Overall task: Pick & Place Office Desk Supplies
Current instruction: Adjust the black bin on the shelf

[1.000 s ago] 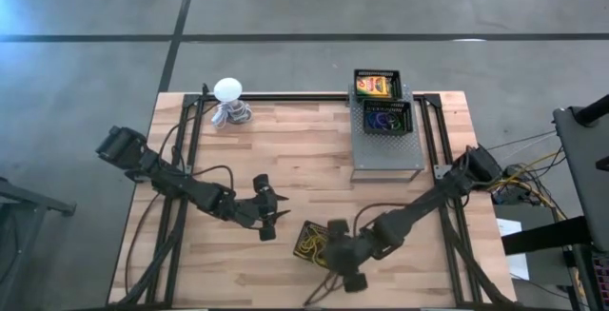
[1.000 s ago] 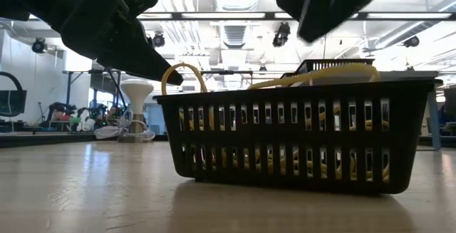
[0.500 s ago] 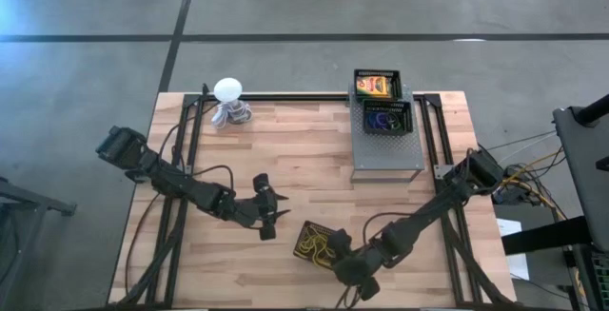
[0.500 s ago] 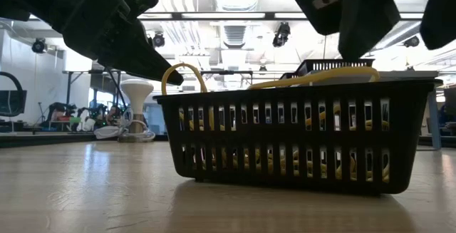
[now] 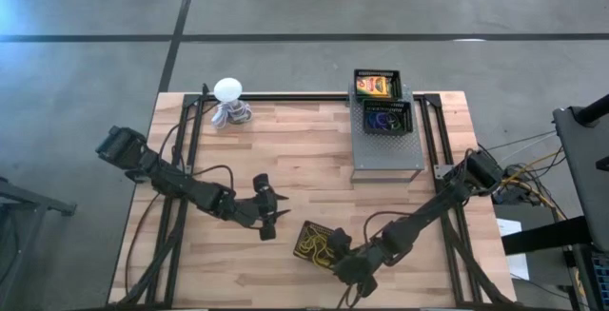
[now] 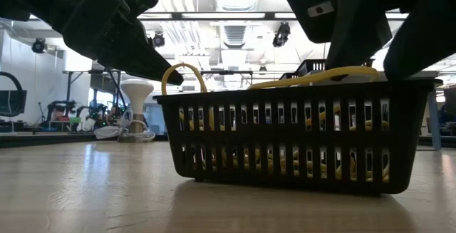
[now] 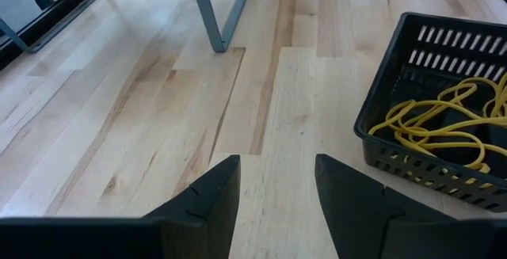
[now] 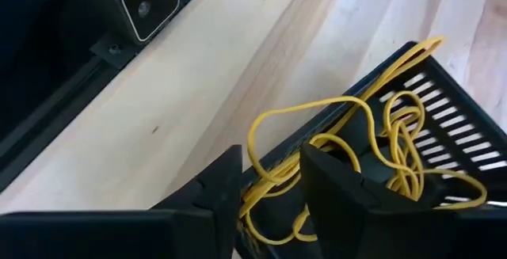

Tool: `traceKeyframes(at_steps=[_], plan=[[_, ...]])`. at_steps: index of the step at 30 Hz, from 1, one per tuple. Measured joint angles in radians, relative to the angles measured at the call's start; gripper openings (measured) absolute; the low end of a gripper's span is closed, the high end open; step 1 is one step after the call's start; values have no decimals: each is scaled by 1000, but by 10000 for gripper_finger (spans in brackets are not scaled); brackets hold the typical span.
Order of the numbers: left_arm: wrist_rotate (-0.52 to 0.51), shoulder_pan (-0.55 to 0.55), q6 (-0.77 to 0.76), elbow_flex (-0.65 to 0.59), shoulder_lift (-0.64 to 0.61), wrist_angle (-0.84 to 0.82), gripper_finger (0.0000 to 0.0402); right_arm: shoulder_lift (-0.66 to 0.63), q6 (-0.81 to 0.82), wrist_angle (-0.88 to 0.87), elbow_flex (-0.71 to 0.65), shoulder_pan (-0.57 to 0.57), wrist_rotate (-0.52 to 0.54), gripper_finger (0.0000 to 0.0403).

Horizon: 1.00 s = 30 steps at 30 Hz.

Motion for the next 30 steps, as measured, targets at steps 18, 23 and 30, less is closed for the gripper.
traceKeyframes(at_steps=[18,23,30], plan=[[0,1,0,0,0,0,168,-7,56,14,18,-3,155,11],[0,1,0,0,0,0,168,-8,270,-67,26,-44,309,11],[0,1,0,0,0,0,168,-36,369,-163,26,-95,200,60]])
